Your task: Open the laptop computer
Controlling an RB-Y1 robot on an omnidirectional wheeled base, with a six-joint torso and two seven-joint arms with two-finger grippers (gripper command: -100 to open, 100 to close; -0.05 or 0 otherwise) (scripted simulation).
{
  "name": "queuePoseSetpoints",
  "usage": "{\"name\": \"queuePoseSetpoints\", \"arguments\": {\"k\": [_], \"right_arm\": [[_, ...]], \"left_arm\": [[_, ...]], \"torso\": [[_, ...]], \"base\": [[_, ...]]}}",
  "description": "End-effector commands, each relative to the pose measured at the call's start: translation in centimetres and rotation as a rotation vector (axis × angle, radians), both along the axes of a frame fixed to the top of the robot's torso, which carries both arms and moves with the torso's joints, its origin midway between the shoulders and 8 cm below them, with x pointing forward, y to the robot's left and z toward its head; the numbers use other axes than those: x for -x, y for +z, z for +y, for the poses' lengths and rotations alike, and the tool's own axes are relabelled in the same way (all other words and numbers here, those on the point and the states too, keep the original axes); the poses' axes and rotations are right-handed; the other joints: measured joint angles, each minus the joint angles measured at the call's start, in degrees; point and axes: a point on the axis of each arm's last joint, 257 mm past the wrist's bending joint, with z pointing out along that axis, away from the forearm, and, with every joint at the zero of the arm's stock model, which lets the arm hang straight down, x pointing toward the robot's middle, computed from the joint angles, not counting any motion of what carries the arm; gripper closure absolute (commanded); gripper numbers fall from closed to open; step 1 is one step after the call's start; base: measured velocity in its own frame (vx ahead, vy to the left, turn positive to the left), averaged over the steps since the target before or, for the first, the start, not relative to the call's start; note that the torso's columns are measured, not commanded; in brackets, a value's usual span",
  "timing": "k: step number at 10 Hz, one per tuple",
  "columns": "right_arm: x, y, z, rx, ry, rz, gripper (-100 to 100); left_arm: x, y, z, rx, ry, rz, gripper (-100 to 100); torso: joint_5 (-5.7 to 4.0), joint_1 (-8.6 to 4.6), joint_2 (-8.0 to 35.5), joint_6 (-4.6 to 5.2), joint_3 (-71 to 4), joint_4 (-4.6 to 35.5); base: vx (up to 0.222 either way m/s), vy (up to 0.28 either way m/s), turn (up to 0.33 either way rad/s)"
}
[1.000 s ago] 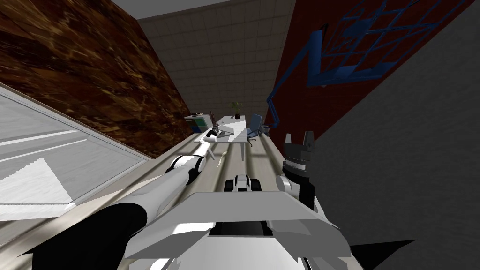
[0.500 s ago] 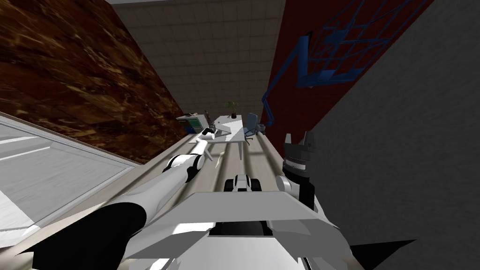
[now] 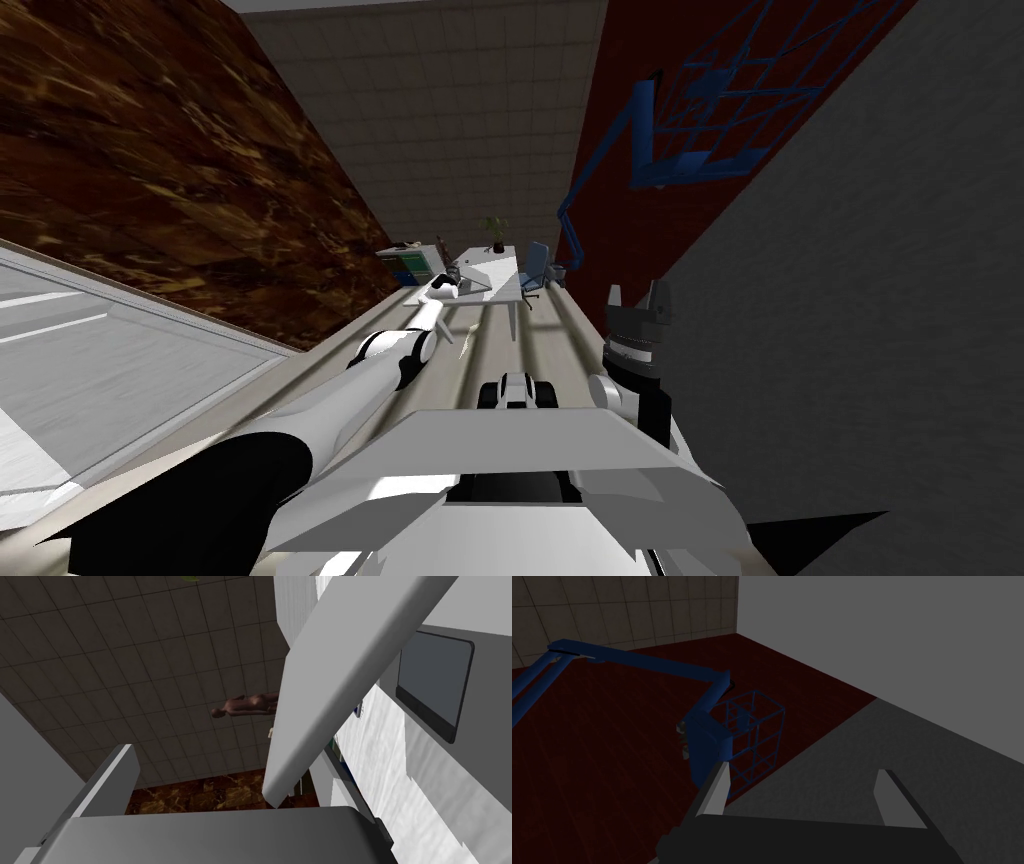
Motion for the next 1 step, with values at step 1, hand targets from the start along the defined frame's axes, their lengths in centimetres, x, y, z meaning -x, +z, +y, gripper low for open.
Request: {"name": "queuePoseSetpoints", "arguments": {"k": [1], "right_arm": [[0.0, 0.0, 0.0, 0.0, 0.0, 0.0, 0]], "left_arm": [[0.01, -0.04, 0.0, 0.0, 0.0, 0.001, 0]], "torso": [[0.02, 0.01, 0.0, 0.0, 0.0, 0.0]], "base": [[0.0, 0.0, 0.0]]}}
